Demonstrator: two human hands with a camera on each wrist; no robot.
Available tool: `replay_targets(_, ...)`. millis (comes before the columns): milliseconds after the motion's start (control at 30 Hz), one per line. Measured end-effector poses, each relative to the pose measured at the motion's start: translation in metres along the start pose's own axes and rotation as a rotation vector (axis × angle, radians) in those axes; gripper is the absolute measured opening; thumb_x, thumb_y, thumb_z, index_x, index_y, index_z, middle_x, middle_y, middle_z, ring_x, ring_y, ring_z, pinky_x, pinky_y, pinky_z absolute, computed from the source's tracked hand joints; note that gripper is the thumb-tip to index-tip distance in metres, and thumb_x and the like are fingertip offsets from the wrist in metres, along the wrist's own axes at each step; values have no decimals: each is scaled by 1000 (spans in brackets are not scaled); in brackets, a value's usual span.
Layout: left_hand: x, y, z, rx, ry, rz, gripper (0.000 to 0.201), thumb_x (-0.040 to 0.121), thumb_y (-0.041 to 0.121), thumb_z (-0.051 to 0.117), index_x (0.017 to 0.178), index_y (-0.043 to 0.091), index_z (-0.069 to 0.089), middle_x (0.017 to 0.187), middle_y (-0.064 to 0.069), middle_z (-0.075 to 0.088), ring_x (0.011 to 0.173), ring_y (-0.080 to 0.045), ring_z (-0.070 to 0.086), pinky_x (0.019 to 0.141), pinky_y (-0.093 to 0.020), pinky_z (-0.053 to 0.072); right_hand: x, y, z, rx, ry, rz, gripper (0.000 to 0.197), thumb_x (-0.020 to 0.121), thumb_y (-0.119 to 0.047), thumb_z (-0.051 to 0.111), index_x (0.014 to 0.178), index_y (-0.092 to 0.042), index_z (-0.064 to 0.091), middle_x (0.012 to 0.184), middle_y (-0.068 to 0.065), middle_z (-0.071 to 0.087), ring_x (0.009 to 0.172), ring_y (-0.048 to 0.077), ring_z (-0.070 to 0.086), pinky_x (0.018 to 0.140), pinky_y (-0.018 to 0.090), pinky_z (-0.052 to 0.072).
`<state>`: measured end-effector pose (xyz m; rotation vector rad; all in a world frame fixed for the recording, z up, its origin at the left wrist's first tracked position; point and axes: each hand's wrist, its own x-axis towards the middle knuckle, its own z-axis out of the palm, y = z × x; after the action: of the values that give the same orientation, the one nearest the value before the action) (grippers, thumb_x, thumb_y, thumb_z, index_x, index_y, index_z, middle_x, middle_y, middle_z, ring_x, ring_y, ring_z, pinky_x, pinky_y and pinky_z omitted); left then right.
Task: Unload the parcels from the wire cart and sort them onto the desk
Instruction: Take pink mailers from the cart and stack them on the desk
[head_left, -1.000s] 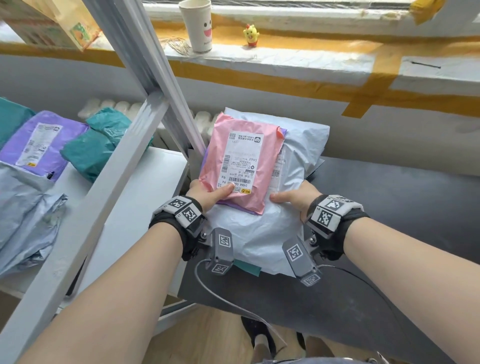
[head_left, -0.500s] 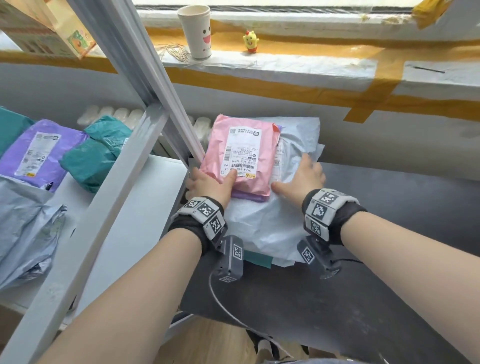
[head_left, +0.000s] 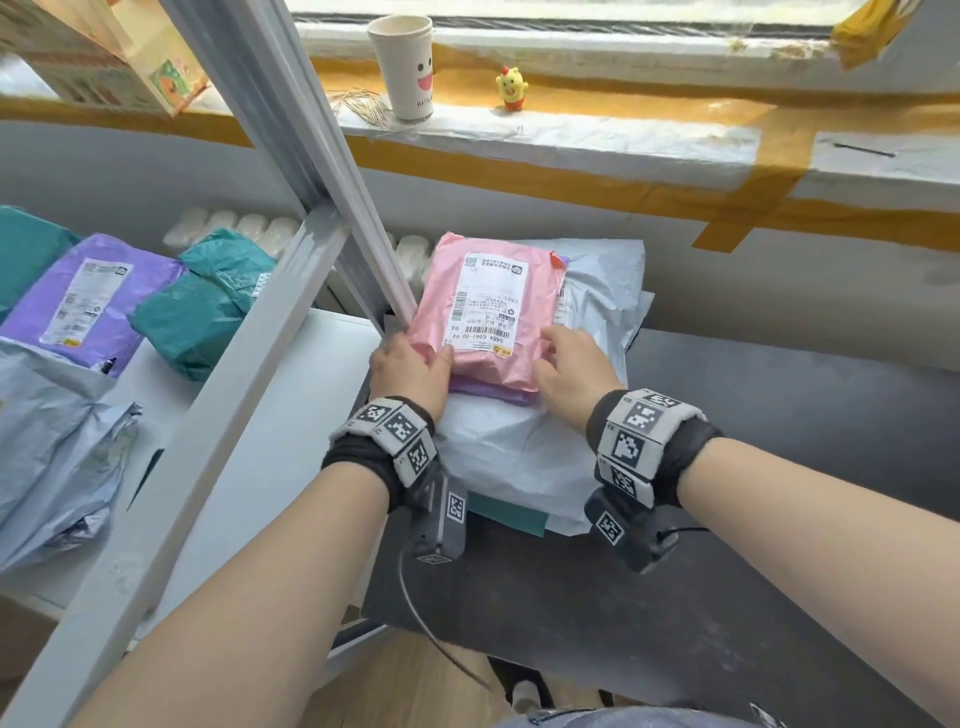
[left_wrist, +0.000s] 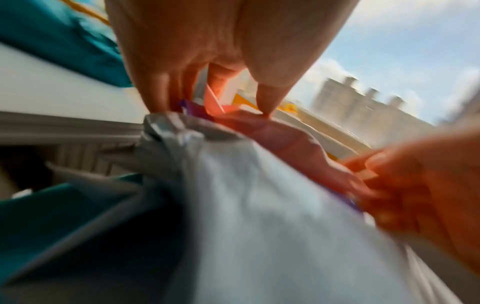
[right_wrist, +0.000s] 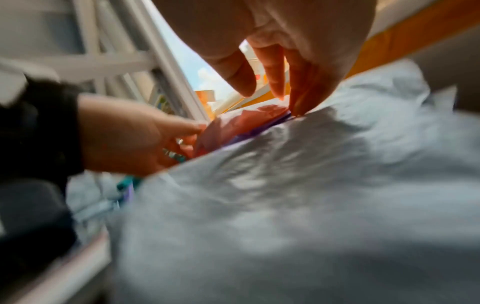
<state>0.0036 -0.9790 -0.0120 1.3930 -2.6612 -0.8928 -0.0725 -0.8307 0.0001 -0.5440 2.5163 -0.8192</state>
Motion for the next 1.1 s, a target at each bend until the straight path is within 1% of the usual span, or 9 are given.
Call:
replay_targets(67, 9, -4, -5, -62, -38, -41, 53, 88, 40, 58, 124, 2, 51, 126, -19, 56, 115, -35, 53, 95, -38, 42, 3, -6, 1, 162, -20, 119, 26, 92, -18, 46, 113, -5, 53, 111, 13, 59, 95, 26, 55, 78, 30, 43)
replay_targets(200, 8, -4, -13, -103, 2, 70, 38, 83, 31, 66, 116, 11, 63, 114, -9, 66, 106, -29, 60, 92, -32, 46, 3, -14, -3, 261, -66, 226, 38, 91, -23, 54, 122, -2, 52, 116, 13, 62, 101, 28, 61, 86, 37, 51)
replay_targets(333, -1, -3, -15, -215, 50, 147, 28, 83, 16, 67, 110, 9, 65, 109, -7, 68, 101, -23, 62, 86, -23, 42, -1, -14, -5, 378, -73, 291, 52, 84, -1, 62, 132, -3, 42, 122, 14, 57, 101, 24, 61, 82, 30, 53)
replay_targets(533, -21, -11, -17, -279, 60, 112, 27, 84, 10, 62, 110, 7, 58, 94, -6, 61, 97, -24, 60, 84, -27, 44, -19, -11, -2, 485, -104, 315, 58, 71, 15, 63, 124, -4, 49, 117, 15, 61, 108, 30, 60, 92, 42, 52)
replay_targets(633, -30, -20, -19, -277, 27, 20, 36, 86, 18, 59, 119, 8, 52, 118, -10, 59, 107, -26, 57, 86, -27, 42, -32, -7, -1, 458, -114, 278, 52, 69, 16, 62, 114, -9, 52, 103, 11, 60, 100, 28, 61, 83, 38, 55)
replay_targets(700, -36, -28, -22, -245, -7, 7, 44, 87, 24, 59, 126, 7, 50, 124, -10, 57, 107, -26, 56, 84, -27, 40, -43, -6, 2, 439, -128, 246, 50, 70, 15, 63, 110, -12, 50, 91, 5, 56, 90, 26, 60, 69, 32, 54)
replay_targets(833, -56, -44, -28, -230, -63, 88, 32, 87, 22, 59, 114, 6, 61, 109, -12, 66, 93, -25, 60, 75, -24, 38, -67, -5, 12, 399, -124, 228, 42, 71, 14, 63, 102, -12, 49, 81, 1, 51, 75, 17, 53, 53, 21, 42)
replay_targets(967, -88, -62, -36, -195, -60, 131, 24, 88, 18, 57, 108, 5, 61, 102, -11, 65, 96, -28, 60, 74, -24, 38, -89, -5, 27, 353, -115, 203, 42, 72, 15, 61, 104, -10, 51, 97, 7, 56, 91, 23, 56, 57, 24, 46)
replay_targets(1100, -126, -88, -37, -142, -90, 79, 20, 79, 23, 60, 94, 10, 58, 89, -6, 66, 84, -28, 63, 75, -39, 53, -110, -6, 36, 282, -87, 102, 48, 74, 10, 58, 112, -18, 51, 102, 7, 62, 96, 27, 62, 84, 43, 55)
